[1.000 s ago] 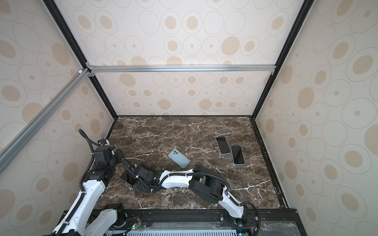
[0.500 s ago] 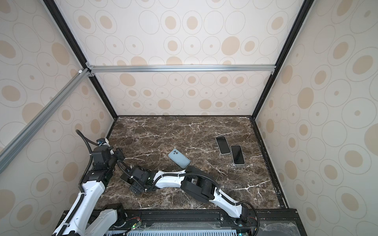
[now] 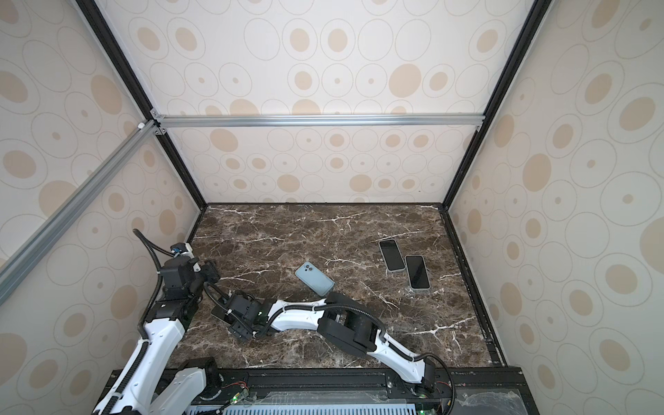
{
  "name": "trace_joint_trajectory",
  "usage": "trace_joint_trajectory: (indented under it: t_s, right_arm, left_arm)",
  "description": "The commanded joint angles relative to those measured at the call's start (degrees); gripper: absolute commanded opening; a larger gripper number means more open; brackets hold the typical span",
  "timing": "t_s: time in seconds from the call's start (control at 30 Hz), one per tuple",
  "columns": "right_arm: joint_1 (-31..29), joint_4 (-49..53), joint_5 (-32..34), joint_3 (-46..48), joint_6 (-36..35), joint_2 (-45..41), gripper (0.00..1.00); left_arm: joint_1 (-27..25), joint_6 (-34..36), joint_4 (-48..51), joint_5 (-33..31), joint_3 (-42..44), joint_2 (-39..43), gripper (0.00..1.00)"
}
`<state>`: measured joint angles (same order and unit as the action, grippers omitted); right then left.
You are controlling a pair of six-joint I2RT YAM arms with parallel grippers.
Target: Put the phone into the phone case
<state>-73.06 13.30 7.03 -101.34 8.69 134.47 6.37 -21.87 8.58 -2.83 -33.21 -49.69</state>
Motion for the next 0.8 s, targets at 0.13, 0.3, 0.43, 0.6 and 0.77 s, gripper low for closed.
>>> trace_joint_trajectory:
  t_s: [0.13,0.3,0.43,0.6,0.77]
  right_arm:
    - [0.3,6.9,1.6,5.6,0.3,-6.5,0.66]
    - [0.5,6.7,-0.3,11.8,0.6,-12.1,0.64]
    - [0.5,6.5,0.0,18.1,1.1,-16.3,0.64]
    - [0.5,6.5,2.4,22.7,1.6,-19.2,0.67]
    - [0.5,7.5,2.4,20.0,0.5,-16.9,0.74]
  left_arm:
    - [0.7,-0.5,-1.6,1.1,0.2,0.1,0.62]
    - [0.7,-0.6,-2.1,1.9,0.5,-0.2,0.61]
    - [0.9,-0.7,-2.4,2.3,0.6,-0.5,0.61]
    - [1.0,-0.8,-2.7,2.9,0.7,-0.6,0.61]
    - [1.1,-0.8,-2.7,3.0,0.7,-0.7,0.61]
